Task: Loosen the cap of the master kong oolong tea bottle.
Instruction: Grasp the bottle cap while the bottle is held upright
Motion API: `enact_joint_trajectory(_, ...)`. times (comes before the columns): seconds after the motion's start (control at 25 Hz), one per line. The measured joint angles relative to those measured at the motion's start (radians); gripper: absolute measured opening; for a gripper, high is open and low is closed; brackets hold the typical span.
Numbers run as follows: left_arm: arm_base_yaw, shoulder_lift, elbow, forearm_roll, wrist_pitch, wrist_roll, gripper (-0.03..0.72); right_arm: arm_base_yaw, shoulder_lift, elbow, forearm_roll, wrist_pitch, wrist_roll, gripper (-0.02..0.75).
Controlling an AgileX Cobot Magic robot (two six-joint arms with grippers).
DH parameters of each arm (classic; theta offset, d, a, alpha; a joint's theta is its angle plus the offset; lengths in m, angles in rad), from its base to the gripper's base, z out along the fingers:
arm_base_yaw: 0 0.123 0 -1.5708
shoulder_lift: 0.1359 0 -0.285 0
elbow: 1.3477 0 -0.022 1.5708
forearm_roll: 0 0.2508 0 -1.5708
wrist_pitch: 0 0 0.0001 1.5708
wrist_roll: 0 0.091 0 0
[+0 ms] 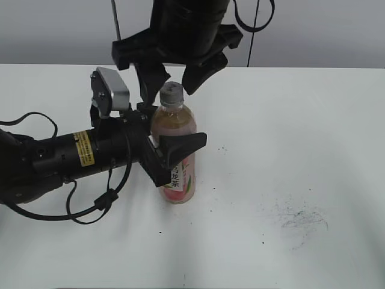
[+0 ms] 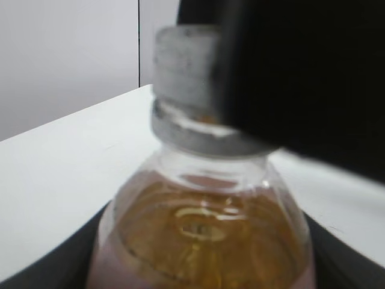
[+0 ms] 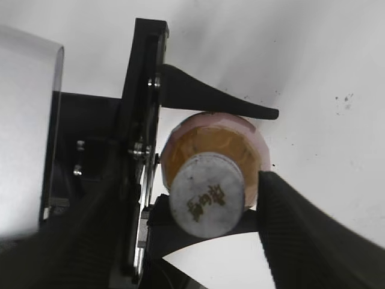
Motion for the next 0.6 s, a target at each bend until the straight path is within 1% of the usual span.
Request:
enact_joint_trajectory(0.12, 0.0, 0.0, 0.0, 0.0, 0.0, 0.0, 0.445, 0.0, 0.0, 0.0, -0.014, 0.001, 0.001, 0.465)
enact_joint_trajectory(0.28, 0.0, 0.0, 0.0, 0.0, 0.0, 0.002, 0.445, 0.0, 0.0, 0.0, -0.018, 0.001, -0.022, 0.365)
enact_joint_trajectory(0.4, 0.0, 0.0, 0.0, 0.0, 0.0, 0.002, 0.445, 0.0, 0.0, 0.0, -0.027, 0.003, -0.068, 0.275)
enact_joint_trajectory(0.6, 0.0, 0.0, 0.0, 0.0, 0.0, 0.002, 0.445, 0.0, 0.0, 0.0, -0.028, 0.004, -0.112, 0.271)
